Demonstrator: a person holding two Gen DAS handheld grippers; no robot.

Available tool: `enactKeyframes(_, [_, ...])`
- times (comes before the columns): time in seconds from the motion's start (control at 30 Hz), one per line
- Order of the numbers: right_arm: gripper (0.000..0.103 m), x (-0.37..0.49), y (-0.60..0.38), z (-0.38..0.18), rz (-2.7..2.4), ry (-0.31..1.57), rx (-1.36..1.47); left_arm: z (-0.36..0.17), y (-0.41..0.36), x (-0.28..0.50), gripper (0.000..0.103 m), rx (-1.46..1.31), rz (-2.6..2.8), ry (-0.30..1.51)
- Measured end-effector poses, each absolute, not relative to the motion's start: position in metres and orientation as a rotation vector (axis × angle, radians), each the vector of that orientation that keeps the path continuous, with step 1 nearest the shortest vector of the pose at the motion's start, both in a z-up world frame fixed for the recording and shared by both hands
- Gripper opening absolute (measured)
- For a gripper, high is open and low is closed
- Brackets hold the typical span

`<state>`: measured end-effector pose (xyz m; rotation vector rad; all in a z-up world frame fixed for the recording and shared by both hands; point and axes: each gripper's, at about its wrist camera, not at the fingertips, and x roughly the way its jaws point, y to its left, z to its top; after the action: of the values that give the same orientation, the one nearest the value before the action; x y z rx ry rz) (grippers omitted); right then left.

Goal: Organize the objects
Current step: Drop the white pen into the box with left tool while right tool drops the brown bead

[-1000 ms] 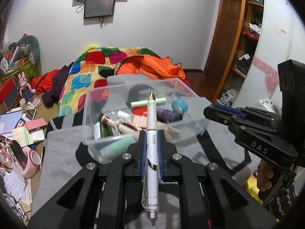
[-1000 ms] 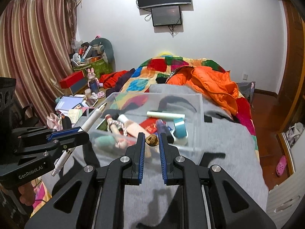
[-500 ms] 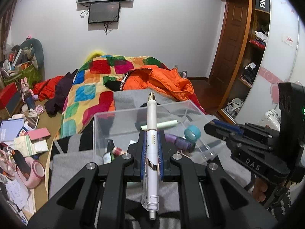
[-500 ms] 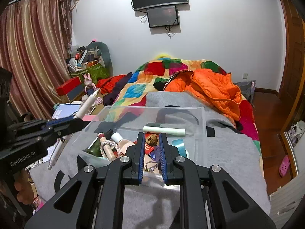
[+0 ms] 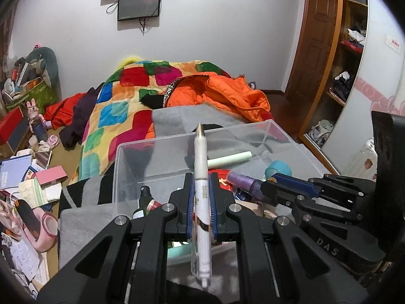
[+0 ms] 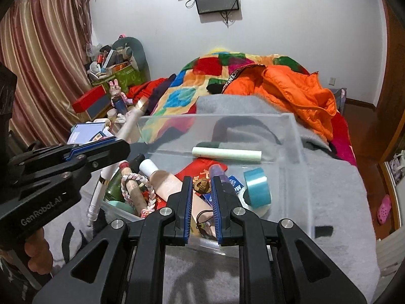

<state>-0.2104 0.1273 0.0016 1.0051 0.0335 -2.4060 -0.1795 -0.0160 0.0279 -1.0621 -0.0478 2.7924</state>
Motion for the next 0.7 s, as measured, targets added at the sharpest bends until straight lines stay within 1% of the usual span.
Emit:
enactKeyframes(0.27, [0.013,-0.21,0.123,-0.007,-2.383,0.048,1.041,0.026,-0.013,-0.18,0.01,-1.066,2.752,-0.068])
enactKeyframes(0.57, [0.013,-0.198,0.128,0.004,-2.392,0.054,1.011,0.037,-0.014,-0.159,0.01,-1.021,2.76,-0.073])
enactKeyframes(0.67, [0.015,-0.189,0.13,0.011,-2.406,0.079,0.979,0.04,-0.014,-0.151,0.012,-1.011,2.762,-0.088])
enactKeyframes(0.7, [0.017,-0.187,0.131,0.013,-2.411,0.084,0.971,0.04,-0.014,-0.148,0.014,-1.008,2.763,-0.094])
